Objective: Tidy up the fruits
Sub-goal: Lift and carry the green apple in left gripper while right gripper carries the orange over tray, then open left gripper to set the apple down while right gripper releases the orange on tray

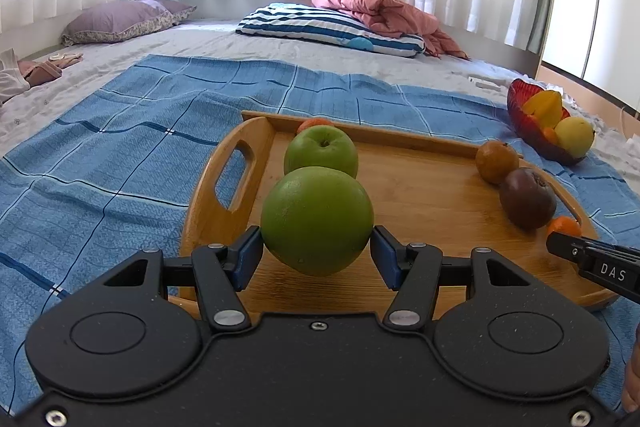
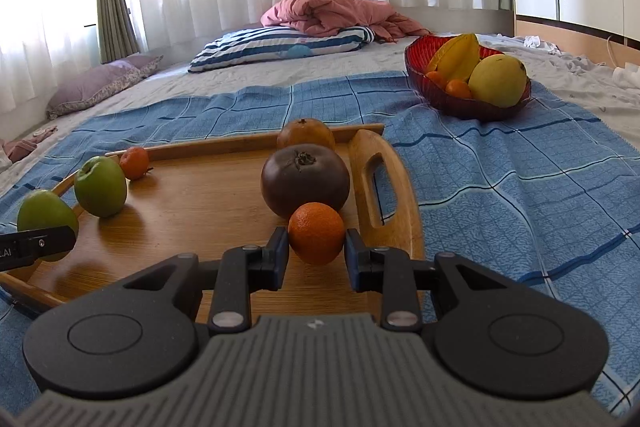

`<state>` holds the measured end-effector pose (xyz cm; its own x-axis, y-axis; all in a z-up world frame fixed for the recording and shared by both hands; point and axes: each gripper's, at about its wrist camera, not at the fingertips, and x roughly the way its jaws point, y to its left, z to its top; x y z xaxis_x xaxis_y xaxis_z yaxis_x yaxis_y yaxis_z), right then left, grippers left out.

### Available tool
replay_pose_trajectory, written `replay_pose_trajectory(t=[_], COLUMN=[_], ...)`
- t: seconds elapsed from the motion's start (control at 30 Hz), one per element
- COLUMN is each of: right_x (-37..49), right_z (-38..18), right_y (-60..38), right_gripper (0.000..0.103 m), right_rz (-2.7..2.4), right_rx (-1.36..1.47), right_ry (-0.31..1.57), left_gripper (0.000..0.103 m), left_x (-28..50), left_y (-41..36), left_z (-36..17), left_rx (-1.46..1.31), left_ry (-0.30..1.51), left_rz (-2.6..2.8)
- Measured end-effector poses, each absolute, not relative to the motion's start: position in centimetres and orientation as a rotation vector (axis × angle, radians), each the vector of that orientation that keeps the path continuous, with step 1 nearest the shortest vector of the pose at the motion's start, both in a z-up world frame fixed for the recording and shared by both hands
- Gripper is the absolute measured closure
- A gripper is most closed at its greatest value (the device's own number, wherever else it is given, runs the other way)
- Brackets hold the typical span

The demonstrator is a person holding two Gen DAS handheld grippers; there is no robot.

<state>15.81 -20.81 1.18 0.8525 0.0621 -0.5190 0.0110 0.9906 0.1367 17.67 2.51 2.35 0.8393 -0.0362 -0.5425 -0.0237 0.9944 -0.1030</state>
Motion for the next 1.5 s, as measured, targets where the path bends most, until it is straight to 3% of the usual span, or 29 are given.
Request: replay_pose_trajectory(t=[0.97, 1.23, 1.37, 1.4, 1.5], right_x=[16.4, 16.5, 16.4, 16.4, 16.3], right_z=[0.9, 0.8, 1.0, 1.0, 1.0], right_y=[-21.1, -20.9, -20.8, -20.8, -20.6], right_gripper=[0.068, 0.062, 0.062, 0.056, 0.052], right_rz=[0.021, 0.015, 0.011, 0.010, 0.003], right_rx=[0.152, 0.138, 0.132, 0.129, 0.116], right_ry=[0.574, 0.586, 0.591, 0.593, 0.604], left_gripper=[0.046, 0.045, 0.033, 0.030, 0.024], left_x=[18.7, 18.9, 18.6, 18.4, 18.1], left_y=[2.4, 2.2, 2.1, 2.1, 2.0], left_z=[1.5, 1.6, 1.8, 1.9, 2.1], left_rx=[-0.092, -0.095, -0.086, -0.082, -0.073], left_ry=[0.583, 0.598, 0.594, 0.593, 0.589], left_rz=[0.006, 0.016, 0.015, 0.014, 0.008])
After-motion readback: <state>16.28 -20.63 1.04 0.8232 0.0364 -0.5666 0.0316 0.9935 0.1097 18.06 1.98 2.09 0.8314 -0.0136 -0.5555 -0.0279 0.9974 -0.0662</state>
